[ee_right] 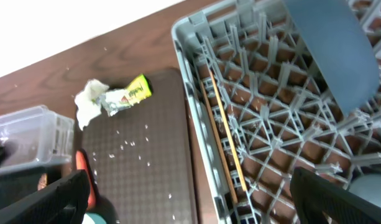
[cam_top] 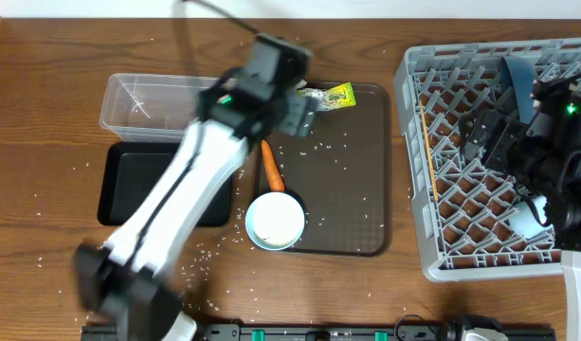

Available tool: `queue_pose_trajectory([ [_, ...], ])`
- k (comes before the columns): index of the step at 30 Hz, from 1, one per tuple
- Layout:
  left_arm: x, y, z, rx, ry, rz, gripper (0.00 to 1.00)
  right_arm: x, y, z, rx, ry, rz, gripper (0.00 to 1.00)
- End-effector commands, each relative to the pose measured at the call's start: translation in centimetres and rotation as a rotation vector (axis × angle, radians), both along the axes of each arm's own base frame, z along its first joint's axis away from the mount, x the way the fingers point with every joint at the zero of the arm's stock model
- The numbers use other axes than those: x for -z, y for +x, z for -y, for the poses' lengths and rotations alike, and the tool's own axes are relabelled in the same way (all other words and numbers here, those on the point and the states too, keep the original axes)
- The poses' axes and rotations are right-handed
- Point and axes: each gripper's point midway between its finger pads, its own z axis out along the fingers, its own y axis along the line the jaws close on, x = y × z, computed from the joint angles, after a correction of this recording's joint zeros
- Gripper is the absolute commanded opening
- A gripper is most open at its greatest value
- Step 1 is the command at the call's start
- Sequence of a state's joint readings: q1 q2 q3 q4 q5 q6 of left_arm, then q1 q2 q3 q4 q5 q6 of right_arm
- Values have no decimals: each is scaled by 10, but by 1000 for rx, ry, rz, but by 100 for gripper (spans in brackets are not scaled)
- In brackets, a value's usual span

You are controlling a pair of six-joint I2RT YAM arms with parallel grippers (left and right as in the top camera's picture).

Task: Sort waste into correct bins and load items into the dishwasher rack
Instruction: 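Reach the left gripper to the yellow snack wrapper and grasp it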

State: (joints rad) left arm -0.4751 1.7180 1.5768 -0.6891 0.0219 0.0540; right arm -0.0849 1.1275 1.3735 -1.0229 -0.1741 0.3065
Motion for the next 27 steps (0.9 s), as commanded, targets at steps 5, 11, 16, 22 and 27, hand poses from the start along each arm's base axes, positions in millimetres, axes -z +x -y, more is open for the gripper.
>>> queue_pose_trajectory([
  [5, 95, 52, 48, 177, 28, 16, 86, 3, -6, 7, 39, -1, -31, 99],
  [11, 137, 78, 75, 244, 37, 94, 86, 6, -10, 7, 39, 0, -48, 99],
  [16, 170, 91, 81, 263, 54, 124, 84, 9, -12, 7, 39, 1, -65, 99],
  [22, 196, 90, 80, 265, 66, 90, 65, 12, -14, 7, 37, -1, -77, 99],
  [27, 197, 84, 77, 264, 76, 59, 28, 12, -15, 7, 37, 0, -78, 99],
])
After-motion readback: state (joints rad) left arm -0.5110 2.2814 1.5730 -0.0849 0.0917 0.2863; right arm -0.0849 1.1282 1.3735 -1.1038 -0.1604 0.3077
